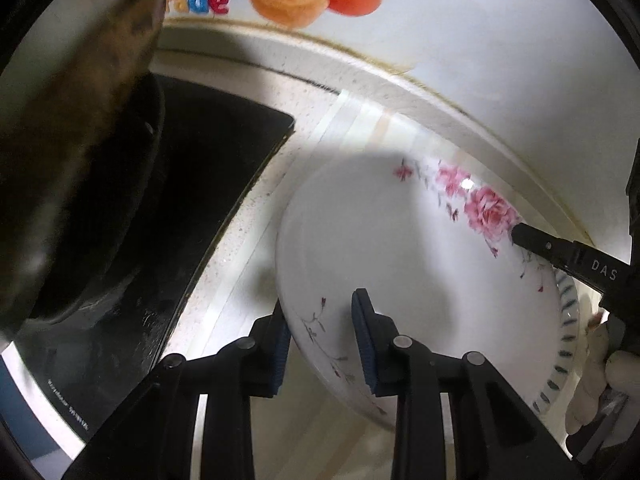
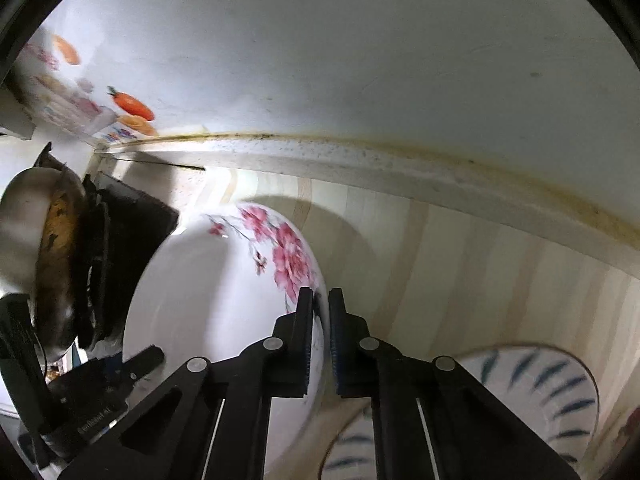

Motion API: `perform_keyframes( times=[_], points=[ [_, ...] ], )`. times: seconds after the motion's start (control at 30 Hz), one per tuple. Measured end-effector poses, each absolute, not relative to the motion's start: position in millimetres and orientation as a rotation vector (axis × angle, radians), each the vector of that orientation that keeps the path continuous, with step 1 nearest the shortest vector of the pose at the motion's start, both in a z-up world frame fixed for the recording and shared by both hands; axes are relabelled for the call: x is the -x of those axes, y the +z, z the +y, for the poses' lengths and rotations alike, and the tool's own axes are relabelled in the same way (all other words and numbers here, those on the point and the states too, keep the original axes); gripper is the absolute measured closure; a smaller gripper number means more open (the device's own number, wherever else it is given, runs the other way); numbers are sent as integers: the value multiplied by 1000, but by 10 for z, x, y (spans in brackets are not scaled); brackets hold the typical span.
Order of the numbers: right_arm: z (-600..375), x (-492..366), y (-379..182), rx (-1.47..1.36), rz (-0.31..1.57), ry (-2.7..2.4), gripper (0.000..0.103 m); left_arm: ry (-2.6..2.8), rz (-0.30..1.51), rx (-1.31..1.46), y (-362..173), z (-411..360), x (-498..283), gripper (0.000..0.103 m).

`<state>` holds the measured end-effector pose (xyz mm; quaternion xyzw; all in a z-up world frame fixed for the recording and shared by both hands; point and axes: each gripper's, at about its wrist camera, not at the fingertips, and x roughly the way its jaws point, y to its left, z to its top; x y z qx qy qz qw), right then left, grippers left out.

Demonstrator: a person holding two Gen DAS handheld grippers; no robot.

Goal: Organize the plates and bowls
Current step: 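Lift the pink-flower plate with both grippers and lower it onto the swirl plate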

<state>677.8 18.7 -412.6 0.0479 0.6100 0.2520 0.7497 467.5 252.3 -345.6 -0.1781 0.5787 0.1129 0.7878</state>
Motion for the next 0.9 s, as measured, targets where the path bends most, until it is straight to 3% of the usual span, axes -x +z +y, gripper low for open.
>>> perform_keyframes(
  times=[0.5,0.9],
  points=[
    [-984,-5646,-3205,-219,1240,507,94,82,1199,284,-2729,1663,-4269,76],
    [-2249,-4447,-3193,-360,1243,360,94,-108,1253,162,-2722,692,-3875,76]
  ],
)
